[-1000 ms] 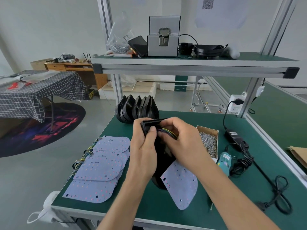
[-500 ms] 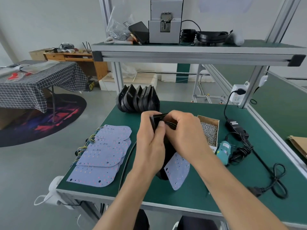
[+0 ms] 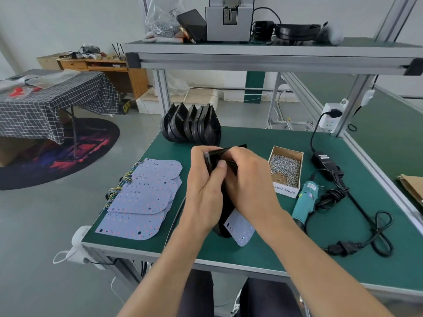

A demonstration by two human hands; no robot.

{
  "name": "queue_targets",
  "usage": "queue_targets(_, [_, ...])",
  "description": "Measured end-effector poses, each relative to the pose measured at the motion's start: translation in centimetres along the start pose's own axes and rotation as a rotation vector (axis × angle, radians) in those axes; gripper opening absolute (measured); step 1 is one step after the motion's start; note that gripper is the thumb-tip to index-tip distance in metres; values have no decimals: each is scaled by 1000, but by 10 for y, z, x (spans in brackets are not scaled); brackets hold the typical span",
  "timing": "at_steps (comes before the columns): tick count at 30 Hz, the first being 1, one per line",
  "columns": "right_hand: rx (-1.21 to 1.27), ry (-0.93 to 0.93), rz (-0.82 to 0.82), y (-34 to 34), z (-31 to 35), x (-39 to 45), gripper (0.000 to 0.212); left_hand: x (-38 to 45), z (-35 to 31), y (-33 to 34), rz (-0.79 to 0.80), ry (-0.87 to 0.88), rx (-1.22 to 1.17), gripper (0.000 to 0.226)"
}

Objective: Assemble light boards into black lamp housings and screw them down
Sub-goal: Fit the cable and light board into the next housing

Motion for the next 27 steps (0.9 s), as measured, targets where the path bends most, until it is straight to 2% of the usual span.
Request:
queue_targets(5, [205,54,187,-7,-9,2,18,2,1,-7,-19,7,-5,17])
queue_targets(9, [164,128,10,-17,-18,6,7,0,-3,1,-32,1,-54,17])
queue_targets(12, [49,43,-72,-18,-14,3,9,3,-6,2,-42,13,-54,15])
queue_targets(16, [20,-58,-96,-15,-7,-5,9,2,-6,5,-36,4,-40,15])
queue_targets(23, [-195,-169,-1,-3,-2,-8,18,-8,-1,4,2,0,-23,16])
queue_targets(27, [-202,-214,66,-1,-1,-15,18,-4,2,-3,-55,-13,-63,17])
Point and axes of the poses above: each hand's wrist, its own x-axis towards the middle knuckle, its own y-axis out of the palm, z = x × y, the point moved 6 cm from there along x, towards the middle knuckle, and after that the axes turned 11 degrees about y, right-handed, at the moved point
